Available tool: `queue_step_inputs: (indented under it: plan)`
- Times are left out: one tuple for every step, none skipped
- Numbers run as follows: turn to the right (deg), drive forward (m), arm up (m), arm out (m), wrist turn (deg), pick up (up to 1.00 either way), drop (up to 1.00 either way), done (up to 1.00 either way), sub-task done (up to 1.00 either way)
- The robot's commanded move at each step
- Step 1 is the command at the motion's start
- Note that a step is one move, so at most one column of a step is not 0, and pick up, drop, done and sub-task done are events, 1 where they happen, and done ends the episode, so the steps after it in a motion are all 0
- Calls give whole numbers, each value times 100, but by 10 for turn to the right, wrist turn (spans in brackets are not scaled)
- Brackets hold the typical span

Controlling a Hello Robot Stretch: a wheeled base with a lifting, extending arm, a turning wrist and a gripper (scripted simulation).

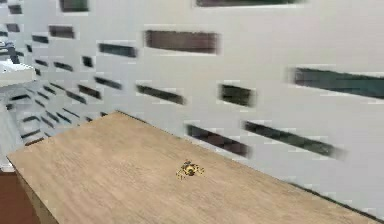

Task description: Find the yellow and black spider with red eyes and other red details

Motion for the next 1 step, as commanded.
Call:
queue_step_inputs:
  plan:
    - [0,0,0,0,0,0,0,100,0]
